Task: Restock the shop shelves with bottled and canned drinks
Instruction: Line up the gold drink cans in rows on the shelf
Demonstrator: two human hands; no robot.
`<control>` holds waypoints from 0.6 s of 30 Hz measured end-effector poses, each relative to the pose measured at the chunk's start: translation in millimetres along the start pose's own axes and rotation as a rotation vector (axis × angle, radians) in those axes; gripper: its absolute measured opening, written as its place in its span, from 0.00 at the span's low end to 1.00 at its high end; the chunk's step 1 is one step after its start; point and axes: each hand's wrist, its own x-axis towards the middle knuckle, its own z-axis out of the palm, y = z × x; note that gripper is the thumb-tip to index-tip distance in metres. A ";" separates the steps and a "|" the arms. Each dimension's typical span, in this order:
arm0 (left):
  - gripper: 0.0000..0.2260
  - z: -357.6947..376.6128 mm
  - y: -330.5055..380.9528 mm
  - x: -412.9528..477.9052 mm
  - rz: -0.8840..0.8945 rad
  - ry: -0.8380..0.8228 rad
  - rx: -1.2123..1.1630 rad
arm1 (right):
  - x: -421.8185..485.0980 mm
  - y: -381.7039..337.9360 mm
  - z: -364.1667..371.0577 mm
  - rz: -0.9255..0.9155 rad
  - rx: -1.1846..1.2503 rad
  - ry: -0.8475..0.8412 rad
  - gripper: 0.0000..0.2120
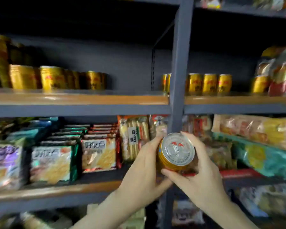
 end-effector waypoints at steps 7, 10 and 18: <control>0.36 -48.4 -56.6 -139.7 -0.378 -0.245 -0.157 | -84.6 0.6 134.6 0.214 0.194 -0.178 0.37; 0.32 -60.0 -74.3 -177.6 -0.357 -0.271 -0.156 | -99.6 -1.1 162.2 0.175 0.190 -0.365 0.36; 0.35 -80.2 -73.7 -225.7 -0.769 -0.343 -0.256 | -114.6 25.6 193.3 -0.174 -0.141 -0.571 0.24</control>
